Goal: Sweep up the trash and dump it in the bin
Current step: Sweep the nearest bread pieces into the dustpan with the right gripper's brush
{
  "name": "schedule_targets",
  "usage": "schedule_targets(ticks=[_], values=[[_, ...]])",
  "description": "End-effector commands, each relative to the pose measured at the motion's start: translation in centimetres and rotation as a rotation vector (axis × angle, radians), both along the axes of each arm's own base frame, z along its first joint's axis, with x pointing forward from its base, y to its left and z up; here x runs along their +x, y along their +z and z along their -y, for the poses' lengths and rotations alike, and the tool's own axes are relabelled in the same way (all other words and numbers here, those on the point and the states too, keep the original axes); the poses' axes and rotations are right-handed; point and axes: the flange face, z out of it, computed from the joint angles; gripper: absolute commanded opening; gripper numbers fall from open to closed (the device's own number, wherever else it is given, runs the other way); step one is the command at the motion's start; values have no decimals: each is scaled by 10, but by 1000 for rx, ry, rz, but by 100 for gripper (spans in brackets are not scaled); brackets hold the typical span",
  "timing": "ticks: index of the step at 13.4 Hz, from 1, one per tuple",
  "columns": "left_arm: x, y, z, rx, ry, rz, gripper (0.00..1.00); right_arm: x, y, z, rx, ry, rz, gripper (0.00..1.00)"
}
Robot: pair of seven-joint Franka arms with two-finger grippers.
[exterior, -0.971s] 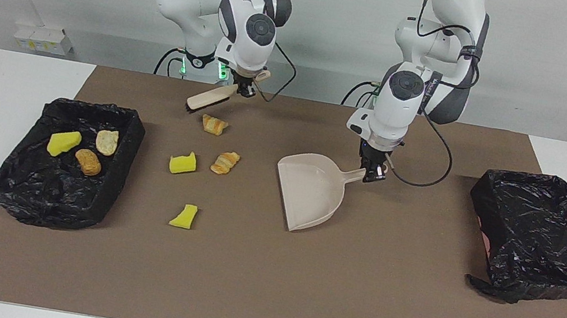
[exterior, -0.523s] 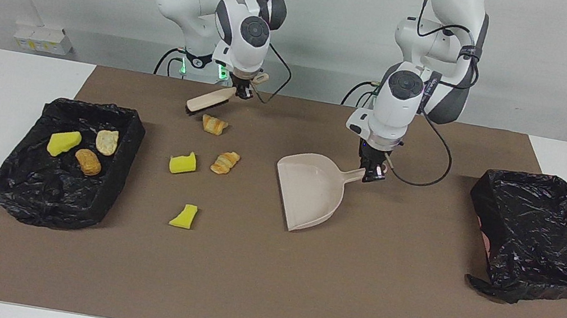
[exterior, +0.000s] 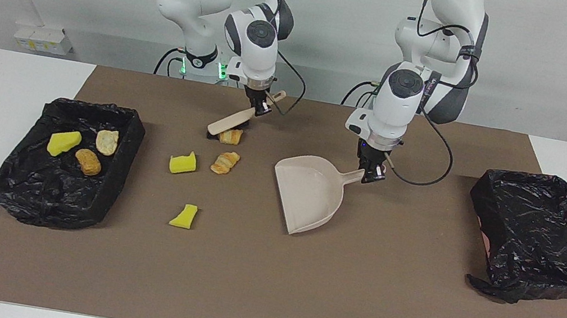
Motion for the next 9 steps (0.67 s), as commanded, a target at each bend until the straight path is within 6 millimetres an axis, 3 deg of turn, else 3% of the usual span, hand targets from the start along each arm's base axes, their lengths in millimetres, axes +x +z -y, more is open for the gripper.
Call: schedule_targets(ticks=[1,5,7,9], values=[[-2,0,-4,4,14,19,0,49,-3,11,31,64,-4,0],[0,1,-4,-3,20,30,0,43,0,-4,53,305,-2,0],[-2,1,-2,-2,29,27,0,24,4,-29,67,503,1,0],[-3,2,1,-3,46,28,0,18,11,-42,85,622,28,0]])
